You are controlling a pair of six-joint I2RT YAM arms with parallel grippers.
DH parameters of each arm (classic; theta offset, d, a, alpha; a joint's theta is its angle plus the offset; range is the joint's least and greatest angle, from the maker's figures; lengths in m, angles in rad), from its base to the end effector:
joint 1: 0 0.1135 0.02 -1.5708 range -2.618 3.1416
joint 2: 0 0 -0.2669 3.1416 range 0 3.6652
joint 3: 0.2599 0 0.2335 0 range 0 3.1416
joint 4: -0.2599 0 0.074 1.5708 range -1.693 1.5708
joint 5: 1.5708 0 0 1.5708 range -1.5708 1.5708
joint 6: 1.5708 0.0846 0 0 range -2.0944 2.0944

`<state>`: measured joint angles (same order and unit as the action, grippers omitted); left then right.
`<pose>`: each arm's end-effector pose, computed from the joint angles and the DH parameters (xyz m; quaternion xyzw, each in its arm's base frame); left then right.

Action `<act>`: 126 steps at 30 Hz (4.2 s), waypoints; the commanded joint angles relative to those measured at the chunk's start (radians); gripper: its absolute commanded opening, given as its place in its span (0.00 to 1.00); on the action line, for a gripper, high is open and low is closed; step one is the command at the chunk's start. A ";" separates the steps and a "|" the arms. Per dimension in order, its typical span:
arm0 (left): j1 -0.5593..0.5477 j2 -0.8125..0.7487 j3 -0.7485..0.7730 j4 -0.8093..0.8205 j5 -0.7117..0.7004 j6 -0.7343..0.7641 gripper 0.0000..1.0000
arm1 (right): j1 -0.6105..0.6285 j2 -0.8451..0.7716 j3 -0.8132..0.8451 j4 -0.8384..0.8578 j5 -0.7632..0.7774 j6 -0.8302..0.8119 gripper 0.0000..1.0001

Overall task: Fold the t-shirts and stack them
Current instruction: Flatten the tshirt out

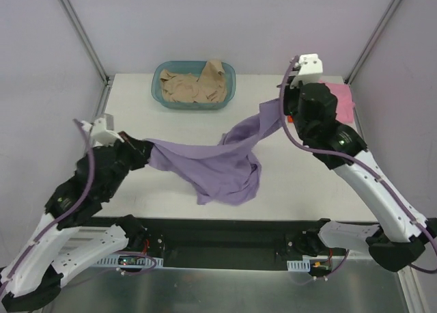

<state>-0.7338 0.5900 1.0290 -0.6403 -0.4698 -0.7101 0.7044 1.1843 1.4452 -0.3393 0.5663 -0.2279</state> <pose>0.1173 -0.0542 0.3823 -0.1383 0.7550 -0.2712 0.5808 0.2328 0.1382 0.4655 -0.1474 0.7151 -0.0455 0.6818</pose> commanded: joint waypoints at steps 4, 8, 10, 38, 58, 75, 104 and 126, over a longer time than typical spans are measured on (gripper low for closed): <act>-0.003 -0.047 0.337 0.128 0.140 0.299 0.00 | -0.003 -0.205 0.243 -0.131 0.047 -0.022 0.02; -0.003 -0.048 0.459 0.183 0.285 0.330 0.00 | -0.002 -0.323 0.299 -0.119 -0.052 0.018 0.02; -0.003 -0.033 0.520 0.203 0.368 0.343 0.00 | -0.002 -0.354 0.335 -0.138 -0.146 0.033 0.01; 0.381 0.597 0.301 0.197 0.328 0.459 0.00 | -0.244 0.259 0.248 -0.041 0.228 -0.109 0.10; 0.444 0.662 0.001 0.200 0.468 0.252 0.99 | -0.327 0.092 -0.268 -0.181 -0.187 0.278 0.97; 0.439 0.724 -0.296 0.561 0.787 0.115 0.99 | -0.327 0.155 -0.568 -0.084 -0.444 0.429 0.97; 0.646 0.918 0.053 0.228 0.434 0.161 0.99 | -0.362 0.385 -0.450 -0.150 -0.411 0.436 0.97; 0.642 1.070 -0.066 0.324 0.526 0.175 0.99 | -0.405 0.718 -0.183 -0.250 -0.450 0.391 0.97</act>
<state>-0.1272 1.5986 0.9115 -0.3302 0.0513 -0.5575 0.3267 1.8194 1.1725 -0.5613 0.1471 0.1860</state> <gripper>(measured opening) 0.993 0.968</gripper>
